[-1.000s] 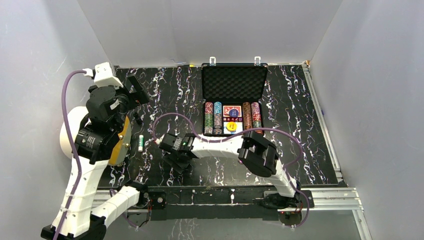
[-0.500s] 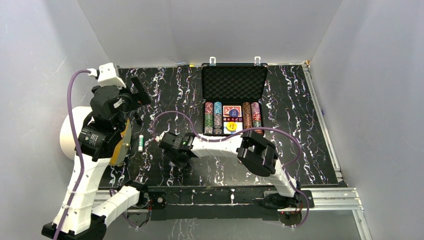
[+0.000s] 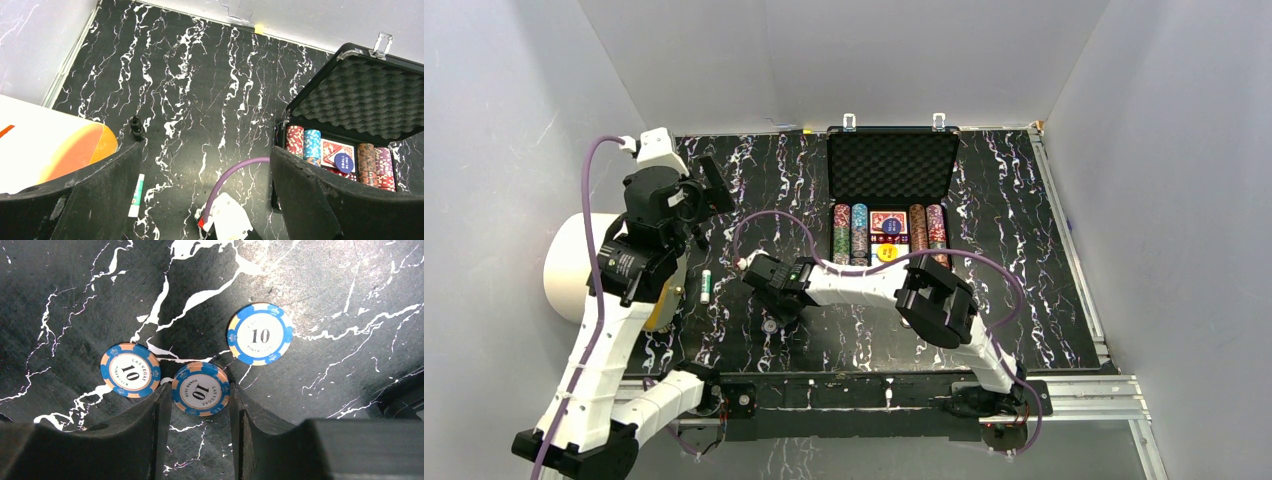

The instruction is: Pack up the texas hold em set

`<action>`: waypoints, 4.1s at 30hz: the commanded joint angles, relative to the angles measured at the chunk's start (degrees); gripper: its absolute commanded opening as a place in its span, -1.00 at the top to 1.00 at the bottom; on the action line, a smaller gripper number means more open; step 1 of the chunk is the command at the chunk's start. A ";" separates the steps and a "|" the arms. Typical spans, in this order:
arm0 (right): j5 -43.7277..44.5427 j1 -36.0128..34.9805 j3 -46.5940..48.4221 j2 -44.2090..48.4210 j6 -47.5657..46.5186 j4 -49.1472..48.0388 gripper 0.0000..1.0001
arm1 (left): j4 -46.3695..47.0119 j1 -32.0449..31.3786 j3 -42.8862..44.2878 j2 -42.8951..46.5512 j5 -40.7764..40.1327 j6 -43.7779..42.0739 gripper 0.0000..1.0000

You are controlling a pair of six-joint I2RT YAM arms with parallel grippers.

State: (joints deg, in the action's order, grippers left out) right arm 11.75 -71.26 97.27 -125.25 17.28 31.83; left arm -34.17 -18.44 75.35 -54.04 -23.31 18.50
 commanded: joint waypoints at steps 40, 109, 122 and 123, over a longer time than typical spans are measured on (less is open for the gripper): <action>-7.58 29.75 -48.19 51.96 67.99 -35.64 0.18 | 46.25 -16.71 -28.99 -16.75 37.67 11.87 0.01; -5.98 45.03 -63.04 75.43 37.69 -27.13 -0.68 | 12.99 -17.07 2.52 -49.83 61.08 -61.05 1.00; -7.54 44.99 -64.32 73.34 38.57 -28.32 -0.68 | 14.93 -17.42 3.54 -54.51 55.99 -64.21 1.00; -7.72 44.99 -64.46 73.19 38.66 -28.42 -0.68 | 14.99 -17.42 3.64 -54.92 55.63 -64.43 1.00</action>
State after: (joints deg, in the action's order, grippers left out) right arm 4.32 -26.46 33.61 -51.83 55.37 6.07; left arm -19.31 -35.62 77.01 -108.20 32.23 -42.78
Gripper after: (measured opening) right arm 0.842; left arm 0.046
